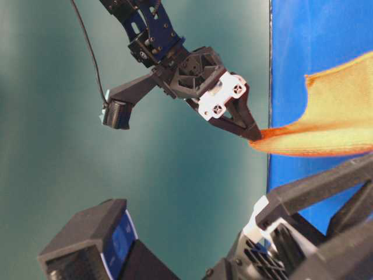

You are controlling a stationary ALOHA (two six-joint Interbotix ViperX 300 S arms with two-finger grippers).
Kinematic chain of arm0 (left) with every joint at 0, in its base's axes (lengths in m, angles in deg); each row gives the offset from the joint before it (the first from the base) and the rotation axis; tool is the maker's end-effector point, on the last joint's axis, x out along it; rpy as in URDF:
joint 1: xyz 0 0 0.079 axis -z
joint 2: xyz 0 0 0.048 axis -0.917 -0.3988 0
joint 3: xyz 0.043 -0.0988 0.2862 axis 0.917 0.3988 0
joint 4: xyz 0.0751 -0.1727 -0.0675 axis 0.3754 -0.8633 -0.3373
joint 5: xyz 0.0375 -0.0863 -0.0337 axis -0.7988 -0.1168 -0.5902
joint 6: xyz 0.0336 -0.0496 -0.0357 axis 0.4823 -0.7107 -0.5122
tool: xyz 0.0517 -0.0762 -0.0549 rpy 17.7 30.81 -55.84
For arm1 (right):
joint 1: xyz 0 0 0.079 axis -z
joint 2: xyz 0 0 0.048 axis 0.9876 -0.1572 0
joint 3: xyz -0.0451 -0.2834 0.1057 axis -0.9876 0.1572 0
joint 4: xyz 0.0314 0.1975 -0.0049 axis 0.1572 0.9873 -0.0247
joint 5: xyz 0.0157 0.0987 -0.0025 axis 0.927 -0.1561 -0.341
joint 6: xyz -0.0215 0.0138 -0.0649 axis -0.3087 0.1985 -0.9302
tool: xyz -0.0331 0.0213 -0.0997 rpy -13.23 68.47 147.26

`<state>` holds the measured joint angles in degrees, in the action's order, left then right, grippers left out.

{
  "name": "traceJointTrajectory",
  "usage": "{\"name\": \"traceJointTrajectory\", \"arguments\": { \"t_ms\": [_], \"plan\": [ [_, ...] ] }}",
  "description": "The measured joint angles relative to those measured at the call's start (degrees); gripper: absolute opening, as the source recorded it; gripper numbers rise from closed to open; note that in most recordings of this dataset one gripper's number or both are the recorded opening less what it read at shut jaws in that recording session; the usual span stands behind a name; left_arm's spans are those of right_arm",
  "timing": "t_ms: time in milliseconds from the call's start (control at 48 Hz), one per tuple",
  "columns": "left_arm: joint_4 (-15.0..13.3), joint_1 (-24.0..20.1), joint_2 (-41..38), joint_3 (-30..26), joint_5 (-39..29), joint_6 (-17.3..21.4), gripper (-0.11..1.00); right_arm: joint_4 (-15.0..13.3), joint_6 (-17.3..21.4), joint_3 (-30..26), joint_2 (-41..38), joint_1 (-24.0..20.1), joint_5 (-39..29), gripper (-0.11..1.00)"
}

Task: Fold the orange towel.
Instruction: 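Lay the strip down vertically and open both grippers, then retract both grippers outward away from the towel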

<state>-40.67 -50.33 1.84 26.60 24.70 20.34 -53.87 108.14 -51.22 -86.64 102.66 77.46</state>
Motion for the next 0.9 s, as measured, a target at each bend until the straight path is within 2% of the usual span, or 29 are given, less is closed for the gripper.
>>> {"name": "traceJointTrajectory", "arguments": {
  "t_ms": [63,208,313,459,563,730,896],
  "plan": [
    [0.0,-0.18,0.0,0.0,-1.14,-0.09,0.85,0.0,0.0,0.0,0.0,0.0,-0.26,0.65],
    [0.0,-0.18,2.11,0.0,-6.94,-0.26,0.79,-0.09,0.18,0.44,0.26,-0.26,-0.53,0.65],
    [0.0,-0.18,5.19,0.0,-13.62,-0.26,0.76,0.0,0.18,1.41,1.49,-0.18,-0.88,0.65],
    [0.09,-0.18,10.2,0.62,-22.24,-0.18,0.75,-0.09,0.7,4.57,5.8,-0.26,-1.14,0.65],
    [0.09,-0.18,14.41,2.64,-25.31,-0.18,0.74,0.0,1.14,7.91,10.02,-0.35,-1.14,0.65],
    [0.09,-2.11,21.27,7.21,-23.12,-0.18,0.74,1.23,1.93,14.24,17.75,-1.85,-0.18,0.65],
    [0.09,-5.98,28.92,14.24,-12.92,0.26,0.74,3.34,3.6,21.97,27.07,-4.31,4.75,0.64]
  ]
}}
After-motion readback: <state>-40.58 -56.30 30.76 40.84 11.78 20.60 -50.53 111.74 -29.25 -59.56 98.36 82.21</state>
